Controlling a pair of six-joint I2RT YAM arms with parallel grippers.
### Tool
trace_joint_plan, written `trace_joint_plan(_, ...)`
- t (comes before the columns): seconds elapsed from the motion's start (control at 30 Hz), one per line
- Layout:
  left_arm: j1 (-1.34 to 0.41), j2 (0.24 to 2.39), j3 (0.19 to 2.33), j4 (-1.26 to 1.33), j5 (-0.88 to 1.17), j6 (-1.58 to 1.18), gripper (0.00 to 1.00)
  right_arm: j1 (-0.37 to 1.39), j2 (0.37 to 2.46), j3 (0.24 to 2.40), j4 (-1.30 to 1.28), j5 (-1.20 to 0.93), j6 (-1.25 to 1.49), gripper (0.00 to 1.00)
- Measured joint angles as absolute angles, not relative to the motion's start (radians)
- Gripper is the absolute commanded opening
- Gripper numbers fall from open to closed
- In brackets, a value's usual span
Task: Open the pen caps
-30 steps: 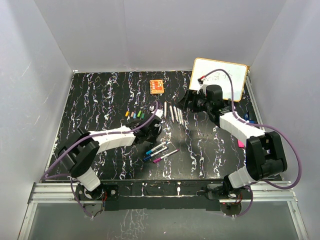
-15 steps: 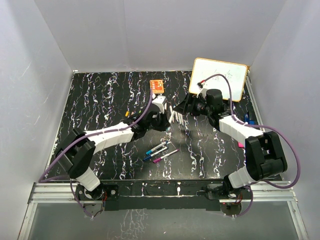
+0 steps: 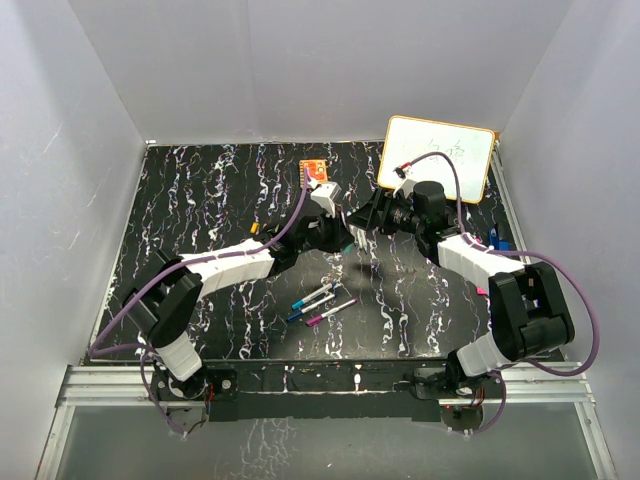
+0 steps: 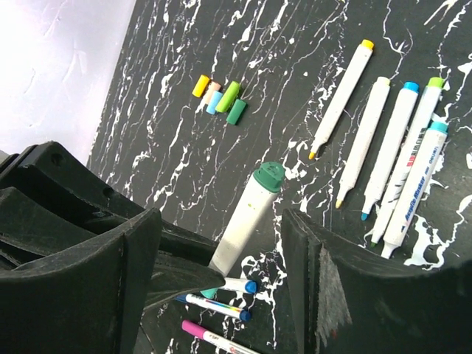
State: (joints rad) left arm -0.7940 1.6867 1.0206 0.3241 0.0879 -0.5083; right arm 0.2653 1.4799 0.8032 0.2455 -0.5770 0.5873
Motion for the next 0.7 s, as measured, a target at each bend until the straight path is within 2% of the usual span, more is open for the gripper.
trace_joint_plan(0.33, -0.794, 1.694, 1.021, 0.409, 0.106, -0.536, 0.0, 0.265, 1.517, 0.803, 0.307, -0.598, 0.63, 0.43)
trace_joint_plan(0.67, -0.794, 1.694, 1.016, 0.463, 0.114, -0.558, 0.0, 0.267, 1.535, 0.803, 0.342, -0.614, 0.663, 0.06)
trace_joint_plan(0.7, -0.794, 1.694, 1.015, 0.466, 0.114, -0.561, 0.03, 0.269, 1.535, 0.803, 0.346, -0.619, 0.665, 0.02)
